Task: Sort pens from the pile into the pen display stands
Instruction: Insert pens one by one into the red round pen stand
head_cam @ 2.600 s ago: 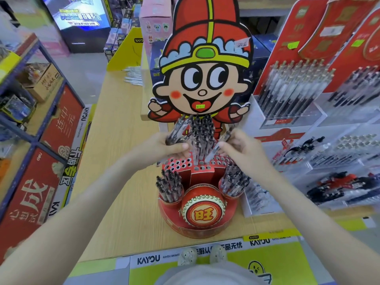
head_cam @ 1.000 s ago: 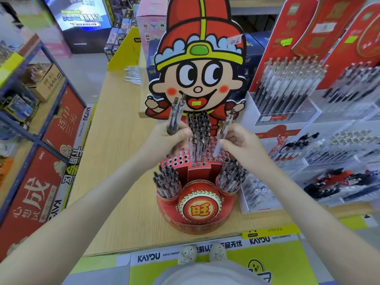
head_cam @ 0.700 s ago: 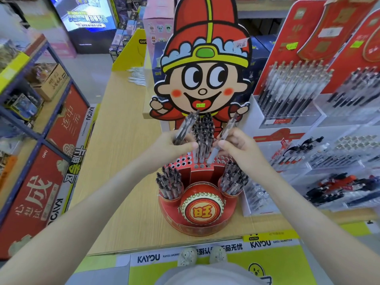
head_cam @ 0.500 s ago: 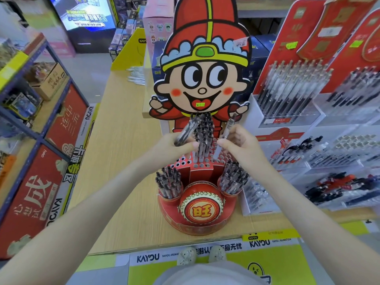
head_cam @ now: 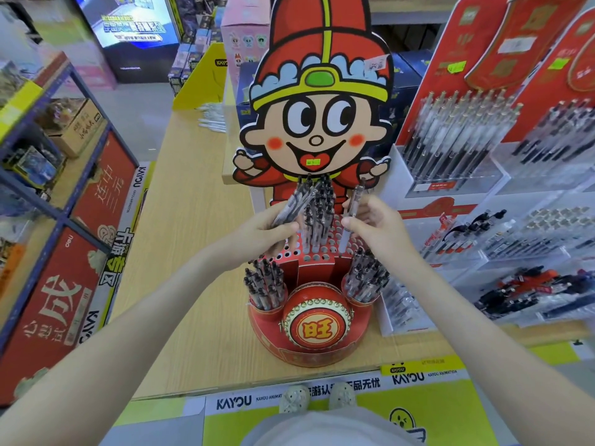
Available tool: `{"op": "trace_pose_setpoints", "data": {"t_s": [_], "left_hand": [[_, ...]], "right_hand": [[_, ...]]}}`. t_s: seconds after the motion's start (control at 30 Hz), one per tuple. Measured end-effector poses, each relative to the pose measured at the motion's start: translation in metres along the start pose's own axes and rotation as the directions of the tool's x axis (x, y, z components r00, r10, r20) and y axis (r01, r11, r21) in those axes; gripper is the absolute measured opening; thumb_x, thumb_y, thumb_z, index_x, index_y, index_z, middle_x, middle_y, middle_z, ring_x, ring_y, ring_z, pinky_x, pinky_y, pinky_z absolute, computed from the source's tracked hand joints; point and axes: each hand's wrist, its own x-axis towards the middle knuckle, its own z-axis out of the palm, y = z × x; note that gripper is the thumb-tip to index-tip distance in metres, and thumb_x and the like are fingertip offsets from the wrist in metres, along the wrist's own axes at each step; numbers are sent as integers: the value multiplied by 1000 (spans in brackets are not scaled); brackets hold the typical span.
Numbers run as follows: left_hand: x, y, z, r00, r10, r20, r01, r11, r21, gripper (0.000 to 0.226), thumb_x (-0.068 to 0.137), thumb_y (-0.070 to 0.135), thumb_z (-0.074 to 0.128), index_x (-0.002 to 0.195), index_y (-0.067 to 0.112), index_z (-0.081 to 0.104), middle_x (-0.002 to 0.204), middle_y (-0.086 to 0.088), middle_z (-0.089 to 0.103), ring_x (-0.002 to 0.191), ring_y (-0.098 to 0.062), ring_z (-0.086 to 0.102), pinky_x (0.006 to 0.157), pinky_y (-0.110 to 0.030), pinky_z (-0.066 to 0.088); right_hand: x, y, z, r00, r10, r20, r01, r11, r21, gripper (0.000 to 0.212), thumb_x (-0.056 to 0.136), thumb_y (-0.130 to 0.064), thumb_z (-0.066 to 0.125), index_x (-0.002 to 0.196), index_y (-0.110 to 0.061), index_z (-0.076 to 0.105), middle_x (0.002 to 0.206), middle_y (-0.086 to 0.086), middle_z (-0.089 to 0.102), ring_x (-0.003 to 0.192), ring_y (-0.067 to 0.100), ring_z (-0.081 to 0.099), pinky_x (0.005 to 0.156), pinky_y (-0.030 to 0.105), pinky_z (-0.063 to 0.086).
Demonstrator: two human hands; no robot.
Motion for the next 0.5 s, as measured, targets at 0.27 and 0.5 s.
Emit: {"op": "trace_pose_setpoints", "data": {"t_s": [0.27,0.5], "left_hand": [[1,-6,-6,1000,-15,-16,14,999,-34,15,101,13,45,98,17,59,87,-7,63,82,-13,64,78,-21,52],[0,-7,-7,1000,-16,-14,16,999,-52,15,100,15,48,98,19,62,90,-8,66,84,-11,67,79,-18,52]], "right_hand": [[4,2,3,996,52,-74,-60,993,-103,29,78,-22,74,90,-12,49,88,13,64,80,29,63,78,50,53],[3,1,11,1000,14,10,-11,967,-255,26,79,-26,73,85,-23,48,74,-6,63,72,10,62,63,22,46]]}}
